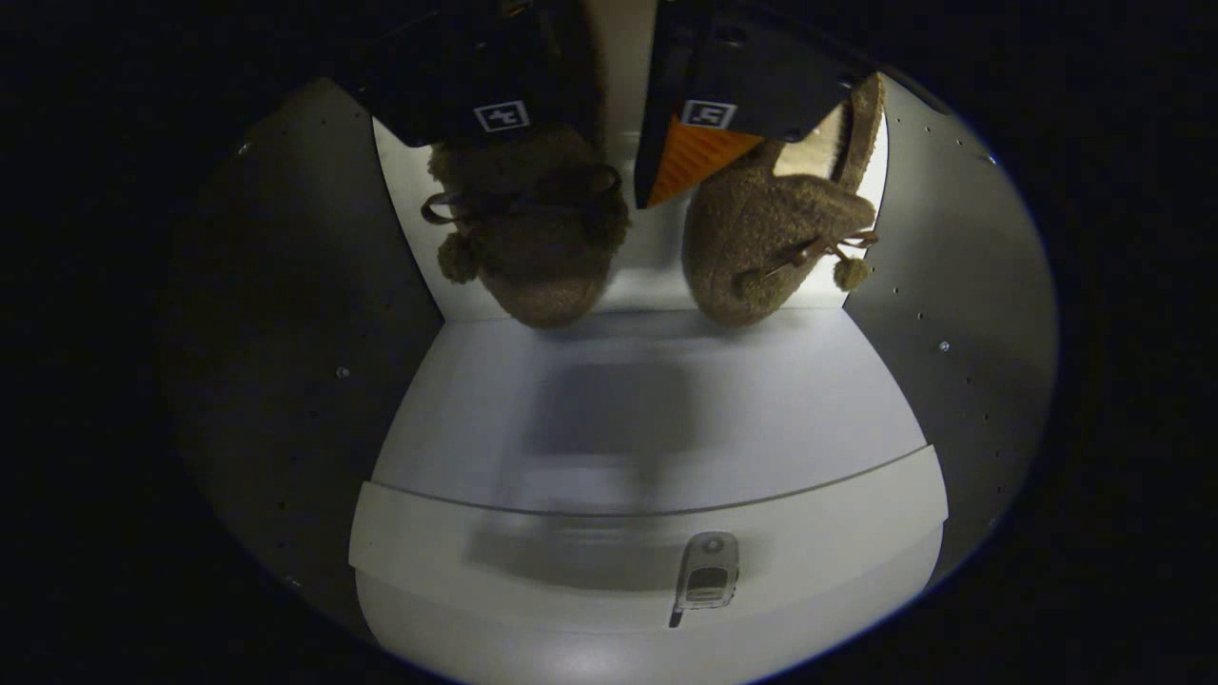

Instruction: Open the shoe cabinet door, grab the shoes and put them into the shoe cabinet, then close the shoe cabinet door.

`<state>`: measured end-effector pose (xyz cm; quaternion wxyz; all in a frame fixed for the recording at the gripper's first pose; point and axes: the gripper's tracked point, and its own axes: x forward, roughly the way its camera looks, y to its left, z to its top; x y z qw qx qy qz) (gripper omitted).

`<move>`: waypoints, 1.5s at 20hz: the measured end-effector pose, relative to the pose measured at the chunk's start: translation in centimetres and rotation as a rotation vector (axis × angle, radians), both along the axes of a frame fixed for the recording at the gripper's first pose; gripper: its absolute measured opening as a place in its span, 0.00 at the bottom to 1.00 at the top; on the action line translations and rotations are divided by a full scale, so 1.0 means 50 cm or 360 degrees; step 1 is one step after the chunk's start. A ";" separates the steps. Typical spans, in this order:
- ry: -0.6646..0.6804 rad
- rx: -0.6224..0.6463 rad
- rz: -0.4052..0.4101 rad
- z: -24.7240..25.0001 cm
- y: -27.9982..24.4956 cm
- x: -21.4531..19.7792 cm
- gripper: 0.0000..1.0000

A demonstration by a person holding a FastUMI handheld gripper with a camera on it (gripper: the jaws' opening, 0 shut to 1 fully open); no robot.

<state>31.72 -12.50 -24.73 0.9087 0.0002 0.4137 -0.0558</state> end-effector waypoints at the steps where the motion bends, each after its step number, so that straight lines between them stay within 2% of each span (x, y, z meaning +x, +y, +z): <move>1: -0.0012 -0.0016 -0.0006 0.007 -0.002 -0.012 0.48; 2: -0.0037 -0.0030 -0.0011 0.019 -0.002 -0.023 0.54; 8: -0.0336 -0.0009 -0.0008 0.182 0.024 -0.118 0.67; 14: -0.0708 -0.0012 0.0097 0.373 0.103 -0.349 0.88; 17: -0.0828 -0.0007 0.0126 0.423 0.121 -0.476 0.93; 19: -0.0926 0.0003 0.0114 0.453 0.119 -0.546 1.00; 21: -0.1014 -0.0003 0.0065 0.475 0.099 -0.609 0.99; 25: -0.1034 0.0084 0.0023 0.483 0.076 -0.725 0.98; 30: -0.1172 -0.0017 -0.0094 0.523 -0.010 -0.891 0.98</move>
